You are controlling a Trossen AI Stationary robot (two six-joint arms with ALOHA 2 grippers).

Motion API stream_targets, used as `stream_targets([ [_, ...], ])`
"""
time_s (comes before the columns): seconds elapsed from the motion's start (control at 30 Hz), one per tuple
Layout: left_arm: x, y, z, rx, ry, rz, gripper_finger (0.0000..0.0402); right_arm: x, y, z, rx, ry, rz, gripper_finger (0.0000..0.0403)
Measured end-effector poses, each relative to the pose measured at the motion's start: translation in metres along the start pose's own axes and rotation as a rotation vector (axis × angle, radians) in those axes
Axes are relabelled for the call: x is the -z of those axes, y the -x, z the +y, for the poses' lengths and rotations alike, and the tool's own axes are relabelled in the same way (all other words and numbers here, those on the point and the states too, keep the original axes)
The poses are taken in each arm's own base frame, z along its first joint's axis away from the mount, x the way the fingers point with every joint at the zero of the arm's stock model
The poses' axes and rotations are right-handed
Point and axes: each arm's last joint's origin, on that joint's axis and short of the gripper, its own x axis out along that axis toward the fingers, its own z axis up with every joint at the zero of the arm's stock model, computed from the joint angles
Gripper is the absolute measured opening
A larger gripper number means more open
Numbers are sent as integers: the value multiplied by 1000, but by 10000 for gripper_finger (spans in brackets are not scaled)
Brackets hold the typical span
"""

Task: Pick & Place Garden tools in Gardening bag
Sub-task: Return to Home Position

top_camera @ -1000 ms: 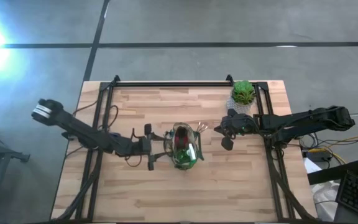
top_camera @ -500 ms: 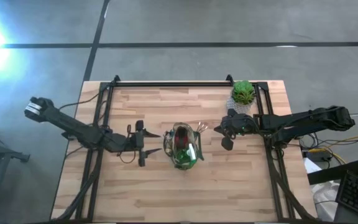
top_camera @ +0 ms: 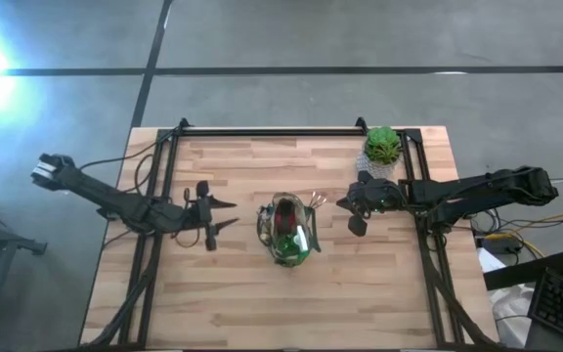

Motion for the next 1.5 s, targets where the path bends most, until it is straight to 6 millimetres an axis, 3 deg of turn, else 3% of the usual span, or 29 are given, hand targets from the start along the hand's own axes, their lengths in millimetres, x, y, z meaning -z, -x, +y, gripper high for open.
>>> stream_targets([
  [0.3,45,10,8,-43,38,-56,79,0,0,0,0,0,0,18],
  [0.47,65,16,10,37,59,-88,10,0,0,0,0,11,-1,18],
  [0.83,89,26,16,95,106,-142,4,-9,3,1,-6,18,-30,18],
  [1.27,95,33,20,101,102,-111,2,-16,4,5,-88,52,-112,18],
  [1.5,94,37,23,104,124,-142,3,-11,21,2,-122,70,-206,18],
])
